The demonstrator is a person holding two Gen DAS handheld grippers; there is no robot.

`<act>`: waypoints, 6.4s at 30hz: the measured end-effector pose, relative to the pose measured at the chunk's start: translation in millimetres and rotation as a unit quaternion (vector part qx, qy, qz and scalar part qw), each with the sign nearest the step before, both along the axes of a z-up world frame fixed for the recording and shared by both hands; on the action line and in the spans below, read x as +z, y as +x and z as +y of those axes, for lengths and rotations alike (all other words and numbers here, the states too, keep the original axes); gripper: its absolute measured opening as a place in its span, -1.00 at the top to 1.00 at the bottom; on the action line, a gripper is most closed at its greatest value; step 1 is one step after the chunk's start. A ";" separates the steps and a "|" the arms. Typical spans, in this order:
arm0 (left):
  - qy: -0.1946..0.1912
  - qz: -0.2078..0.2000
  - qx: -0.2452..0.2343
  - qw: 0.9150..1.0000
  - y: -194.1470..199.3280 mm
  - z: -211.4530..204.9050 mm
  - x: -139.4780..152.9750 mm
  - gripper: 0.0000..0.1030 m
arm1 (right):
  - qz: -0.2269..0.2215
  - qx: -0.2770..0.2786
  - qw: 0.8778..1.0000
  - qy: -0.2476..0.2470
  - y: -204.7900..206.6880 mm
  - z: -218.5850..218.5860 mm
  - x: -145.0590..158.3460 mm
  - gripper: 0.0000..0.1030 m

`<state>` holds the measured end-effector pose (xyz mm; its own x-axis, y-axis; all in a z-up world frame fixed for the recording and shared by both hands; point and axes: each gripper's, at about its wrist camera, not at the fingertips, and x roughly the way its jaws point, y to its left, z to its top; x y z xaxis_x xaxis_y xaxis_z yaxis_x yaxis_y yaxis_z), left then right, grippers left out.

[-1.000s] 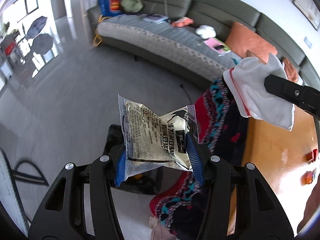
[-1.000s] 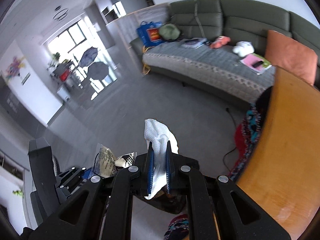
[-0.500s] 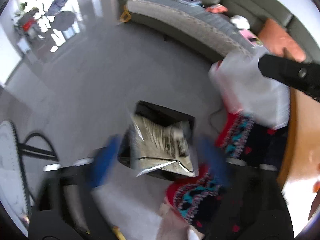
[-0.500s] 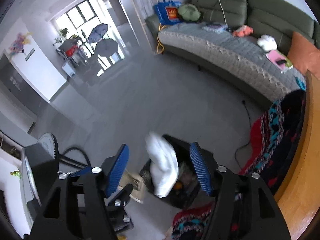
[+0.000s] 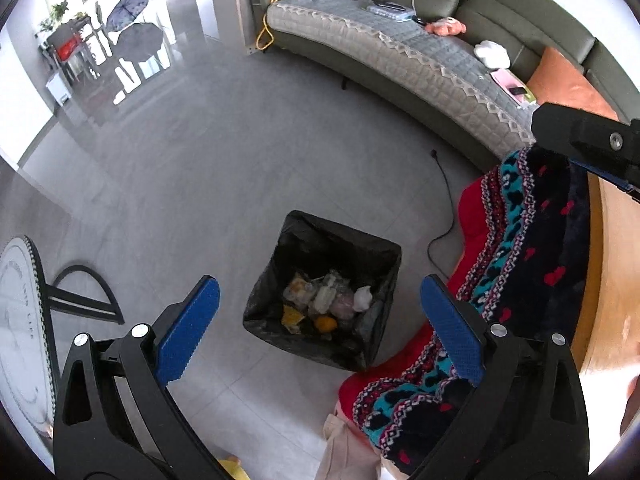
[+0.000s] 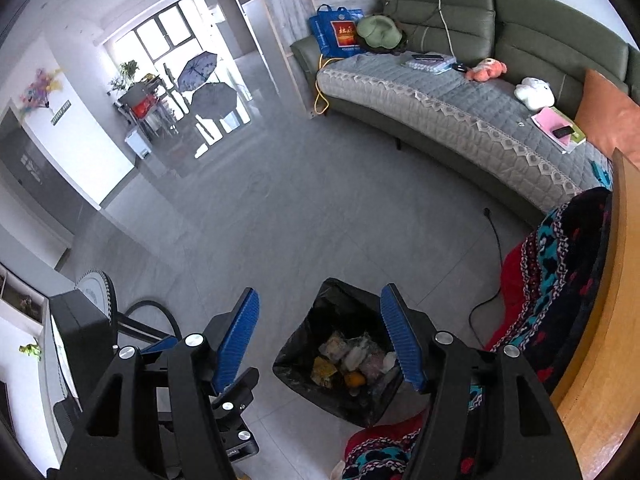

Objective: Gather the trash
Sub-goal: 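Carry the soymilk packet and white cloth to the black bin and release both, then move both open tools back over the table toward the red items, then grasp the clear plastic bag with the right tool while the left tool grasps the block toy, then carry the plastic bag and blue block toy toward the black bin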

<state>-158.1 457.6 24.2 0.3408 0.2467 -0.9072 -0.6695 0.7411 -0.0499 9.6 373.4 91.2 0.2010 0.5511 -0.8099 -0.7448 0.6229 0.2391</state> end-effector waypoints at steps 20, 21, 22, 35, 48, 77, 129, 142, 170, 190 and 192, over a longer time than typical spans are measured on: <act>0.016 -0.024 -0.094 0.995 49.4 -86.0 31.0 -0.88 | -0.021 -0.099 0.994 0.032 20.4 -129.4 40.6 -0.26; 0.017 -0.024 -0.101 0.995 54.1 -92.3 32.7 -0.88 | -0.021 -0.107 0.993 0.033 22.5 -138.8 42.0 -0.26; 0.017 -0.025 -0.108 0.994 58.3 -99.3 34.0 -0.88 | -0.022 -0.115 0.993 0.034 24.8 -147.7 43.3 -0.26; 0.022 -0.039 -0.232 0.972 127.7 -219.1 49.9 -0.88 | -0.039 -0.228 0.972 0.042 52.4 -290.2 52.5 -0.26; 0.018 -0.044 -0.346 0.937 171.9 -341.0 54.9 -0.88 | -0.047 -0.338 0.939 0.044 53.7 -435.1 49.3 -0.26; -0.022 -0.028 -0.523 0.852 191.0 -576.9 34.4 -0.88 | -0.023 -0.548 0.833 -0.069 39.5 -680.6 -12.5 -0.34; -0.005 -0.059 -0.537 0.842 169.2 -592.5 20.0 0.22 | -0.035 -0.524 0.851 -0.020 1.6 -671.5 6.1 0.09; 0.014 -0.073 -0.443 0.893 146.1 -446.3 44.6 0.22 | -0.029 -0.426 0.904 -0.006 19.8 -533.1 9.8 0.09; 0.028 -0.045 -0.096 0.994 33.5 -117.4 27.8 0.22 | -0.021 -0.080 0.996 -0.032 7.4 -147.1 -3.8 0.08; 0.020 0.022 0.023 0.999 -9.4 1.0 -9.9 -0.88 | 0.005 0.002 0.999 -0.041 -1.6 -12.6 -28.5 -0.25; 0.022 0.023 0.028 0.999 -11.0 4.5 -9.2 -0.88 | 0.007 0.002 0.999 -0.040 -1.0 -11.4 -30.0 -0.25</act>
